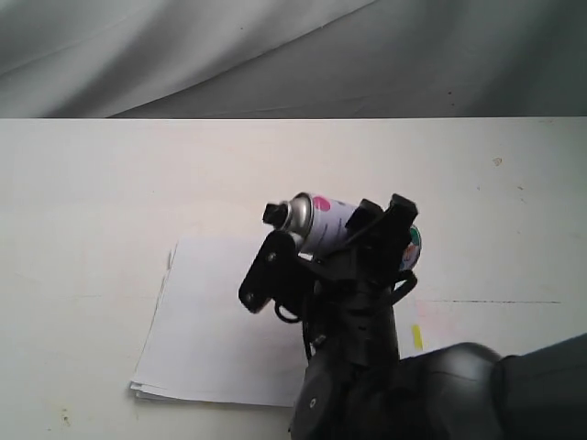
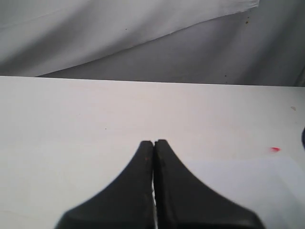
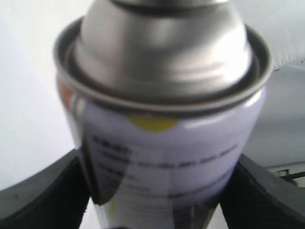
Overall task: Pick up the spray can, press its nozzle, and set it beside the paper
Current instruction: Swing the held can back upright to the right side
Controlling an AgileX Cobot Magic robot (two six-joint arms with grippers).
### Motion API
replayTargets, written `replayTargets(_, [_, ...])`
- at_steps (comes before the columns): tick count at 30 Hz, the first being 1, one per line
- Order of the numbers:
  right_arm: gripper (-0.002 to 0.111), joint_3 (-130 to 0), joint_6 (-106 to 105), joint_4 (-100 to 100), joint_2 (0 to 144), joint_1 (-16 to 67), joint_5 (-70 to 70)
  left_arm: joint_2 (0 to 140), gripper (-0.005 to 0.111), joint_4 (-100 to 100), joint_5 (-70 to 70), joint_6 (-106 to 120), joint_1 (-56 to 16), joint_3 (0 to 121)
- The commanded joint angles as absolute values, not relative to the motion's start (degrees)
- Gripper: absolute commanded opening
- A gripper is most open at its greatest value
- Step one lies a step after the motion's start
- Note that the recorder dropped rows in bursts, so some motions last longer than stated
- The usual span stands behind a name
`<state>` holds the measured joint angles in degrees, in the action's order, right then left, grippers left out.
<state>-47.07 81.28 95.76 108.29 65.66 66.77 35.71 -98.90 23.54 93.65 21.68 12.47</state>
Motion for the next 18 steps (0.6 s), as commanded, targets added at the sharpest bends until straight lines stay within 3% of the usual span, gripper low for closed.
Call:
replayTargets(1, [0.0,-47.41,89.25,95.27,96.81,65.55,68.36,35.53,0.0,-99.95,23.34,93.13,21.31,12.24])
replayTargets(9, [0.0,-47.04,93.71,92.22,77.77,59.21,51.83,35.53,0.0,-99.95,23.34,93.13,21.31,12.24])
replayTargets(18, [0.0,-45.98,90.83,87.7,66.11,51.51,47.27,35.53,0.0,-99.95,23.34,93.3,21.31,12.24])
